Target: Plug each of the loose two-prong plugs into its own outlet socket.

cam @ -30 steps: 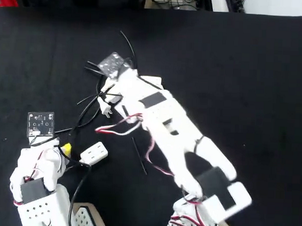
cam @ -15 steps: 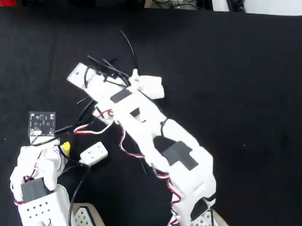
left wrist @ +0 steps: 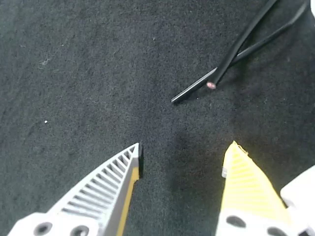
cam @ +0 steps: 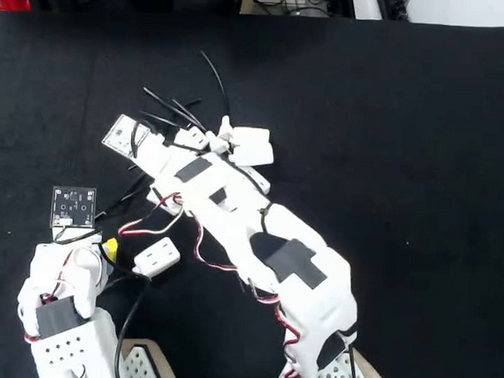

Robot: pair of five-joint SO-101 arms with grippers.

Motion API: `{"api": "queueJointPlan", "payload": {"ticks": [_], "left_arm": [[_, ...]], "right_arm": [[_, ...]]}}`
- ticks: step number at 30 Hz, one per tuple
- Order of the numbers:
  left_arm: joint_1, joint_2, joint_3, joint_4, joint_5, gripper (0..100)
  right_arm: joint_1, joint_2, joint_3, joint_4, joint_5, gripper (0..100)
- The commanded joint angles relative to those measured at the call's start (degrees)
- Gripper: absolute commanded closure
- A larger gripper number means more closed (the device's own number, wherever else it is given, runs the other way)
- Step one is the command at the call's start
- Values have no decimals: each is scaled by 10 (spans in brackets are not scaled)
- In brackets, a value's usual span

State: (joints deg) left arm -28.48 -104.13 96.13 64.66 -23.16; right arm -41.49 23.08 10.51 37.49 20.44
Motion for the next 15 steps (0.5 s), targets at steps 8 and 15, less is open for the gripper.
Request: {"api": "queueJointPlan", "payload": {"ticks": [8, 15], "left_arm": [[-5, -3, 4, 3, -7, 726], [-4, -3, 4, 4, -7, 726]], "right_arm": [[-5, -122, 42, -4, 1, 860], [4, -125, 56, -48, -77, 860]]}}
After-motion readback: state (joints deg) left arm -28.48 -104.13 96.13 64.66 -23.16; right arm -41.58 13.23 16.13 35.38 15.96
